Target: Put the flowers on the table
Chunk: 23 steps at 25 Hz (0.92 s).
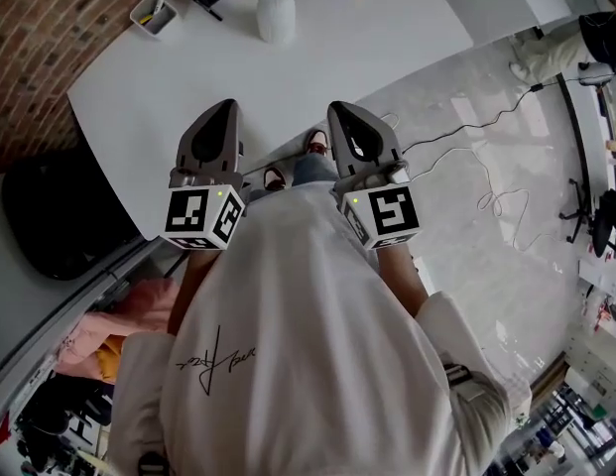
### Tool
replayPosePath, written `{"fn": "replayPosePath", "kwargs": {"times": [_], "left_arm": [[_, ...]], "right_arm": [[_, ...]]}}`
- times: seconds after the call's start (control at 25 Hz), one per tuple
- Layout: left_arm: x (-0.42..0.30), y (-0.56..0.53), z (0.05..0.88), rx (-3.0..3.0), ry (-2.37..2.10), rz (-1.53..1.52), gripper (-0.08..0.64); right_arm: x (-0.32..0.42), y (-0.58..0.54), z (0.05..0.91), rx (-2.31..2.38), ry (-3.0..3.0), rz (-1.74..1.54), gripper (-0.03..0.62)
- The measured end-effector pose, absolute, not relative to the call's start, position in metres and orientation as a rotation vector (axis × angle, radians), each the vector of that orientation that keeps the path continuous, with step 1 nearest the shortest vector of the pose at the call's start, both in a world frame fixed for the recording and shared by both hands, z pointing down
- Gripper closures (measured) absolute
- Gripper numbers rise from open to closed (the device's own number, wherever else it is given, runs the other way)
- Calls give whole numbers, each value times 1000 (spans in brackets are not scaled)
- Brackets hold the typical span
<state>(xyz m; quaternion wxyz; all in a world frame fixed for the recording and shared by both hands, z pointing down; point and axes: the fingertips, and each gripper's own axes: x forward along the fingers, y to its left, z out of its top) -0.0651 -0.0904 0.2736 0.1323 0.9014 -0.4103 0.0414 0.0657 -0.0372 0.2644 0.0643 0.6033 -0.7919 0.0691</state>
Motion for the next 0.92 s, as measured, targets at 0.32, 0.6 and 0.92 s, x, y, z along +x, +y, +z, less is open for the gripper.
{"fn": "replayPosePath", "kwargs": {"times": [0.32, 0.6, 0.92], "left_arm": [[-64, -88, 275, 2629, -1137, 109, 555], [-62, -86, 281, 2635, -1106, 133, 555], [-66, -93, 286, 2642, -1110, 155, 555]], "right_arm": [[56, -33, 269, 1884, -2405, 354, 568], [49, -31, 274, 1859, -2400, 370, 568], [42, -37, 270, 1837, -2410, 326, 568]]}}
